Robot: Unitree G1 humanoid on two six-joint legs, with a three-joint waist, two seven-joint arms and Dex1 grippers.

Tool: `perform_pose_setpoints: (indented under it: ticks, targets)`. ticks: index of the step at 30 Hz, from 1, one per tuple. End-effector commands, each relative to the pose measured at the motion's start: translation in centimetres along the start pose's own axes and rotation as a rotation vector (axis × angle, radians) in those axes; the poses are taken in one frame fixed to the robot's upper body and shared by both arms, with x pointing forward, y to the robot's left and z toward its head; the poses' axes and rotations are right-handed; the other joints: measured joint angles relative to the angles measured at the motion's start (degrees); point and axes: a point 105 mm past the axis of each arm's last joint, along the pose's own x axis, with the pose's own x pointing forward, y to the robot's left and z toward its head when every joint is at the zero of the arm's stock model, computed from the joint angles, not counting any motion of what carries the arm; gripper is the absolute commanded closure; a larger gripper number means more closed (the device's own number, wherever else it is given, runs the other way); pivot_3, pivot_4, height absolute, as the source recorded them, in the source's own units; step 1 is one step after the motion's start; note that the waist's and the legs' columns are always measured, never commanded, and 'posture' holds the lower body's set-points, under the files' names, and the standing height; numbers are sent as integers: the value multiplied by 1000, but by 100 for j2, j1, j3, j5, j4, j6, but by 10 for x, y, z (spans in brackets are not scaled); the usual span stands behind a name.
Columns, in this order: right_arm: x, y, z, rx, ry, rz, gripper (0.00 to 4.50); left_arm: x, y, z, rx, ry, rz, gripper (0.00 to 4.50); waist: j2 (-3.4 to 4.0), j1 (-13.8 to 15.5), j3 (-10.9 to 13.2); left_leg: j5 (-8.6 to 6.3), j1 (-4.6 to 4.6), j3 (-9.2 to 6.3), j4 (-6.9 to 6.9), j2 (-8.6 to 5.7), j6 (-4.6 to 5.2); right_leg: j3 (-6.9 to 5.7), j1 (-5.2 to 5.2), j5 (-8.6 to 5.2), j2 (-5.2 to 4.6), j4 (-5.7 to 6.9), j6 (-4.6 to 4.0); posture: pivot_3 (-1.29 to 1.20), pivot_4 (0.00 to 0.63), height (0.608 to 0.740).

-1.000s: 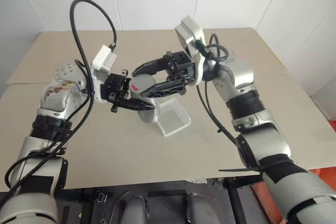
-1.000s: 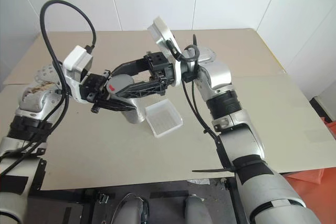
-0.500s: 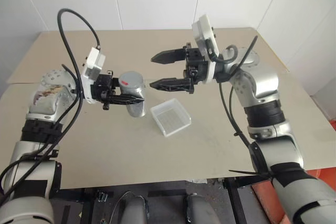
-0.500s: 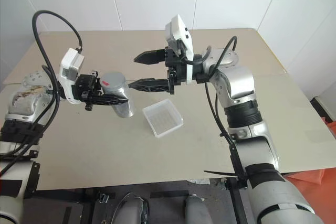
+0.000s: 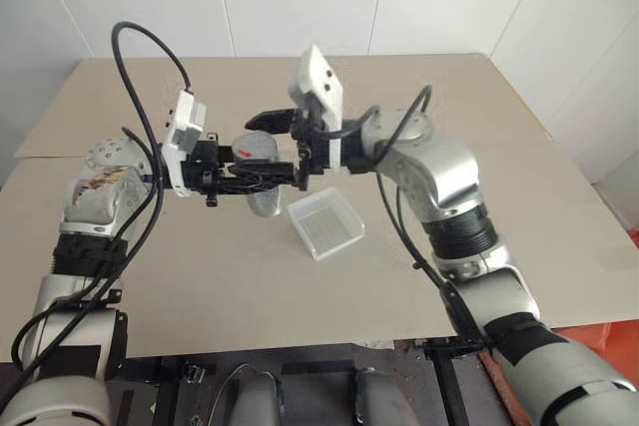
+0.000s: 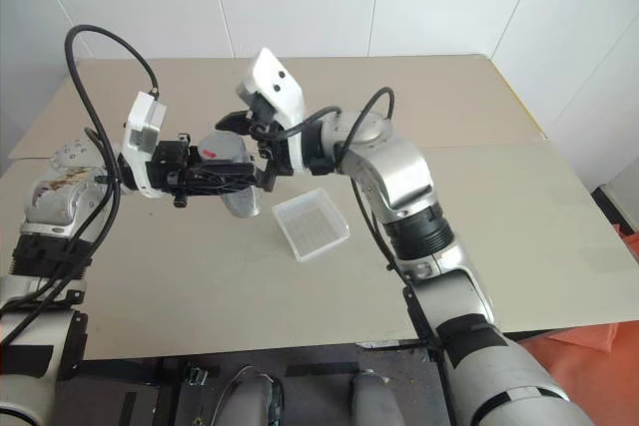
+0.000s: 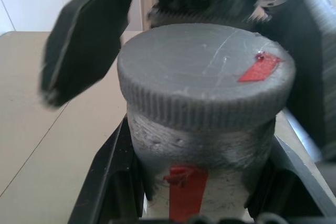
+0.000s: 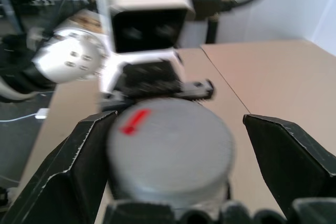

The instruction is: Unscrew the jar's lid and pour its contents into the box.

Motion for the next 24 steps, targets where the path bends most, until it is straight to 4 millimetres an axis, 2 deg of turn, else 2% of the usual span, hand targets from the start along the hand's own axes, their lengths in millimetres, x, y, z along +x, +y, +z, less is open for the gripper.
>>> perform_pose_setpoints:
  ticks: [1, 13, 24]
  targets:
    - [3, -4, 18, -62, -32, -16, 36, -2, -3, 11, 40, -25, -3, 2518, 0, -3, 0, 0, 0, 0, 0, 0, 0, 0, 0, 0, 0, 0, 0, 0, 150, 740]
    - [-8, -7, 21, -80, -76, 0, 36, -6, -8, 10, 25, -19, -10, 2518, 0, -8, 0, 0, 0, 0, 0, 0, 0, 0, 0, 0, 0, 0, 0, 0, 150, 740]
    - [-52, -21, 8, -102, -60, -21, 36, -14, -8, 12, 29, -8, -16, 2518, 0, -4, 0, 0, 0, 0, 0, 0, 0, 0, 0, 0, 0, -1, 0, 0, 150, 740]
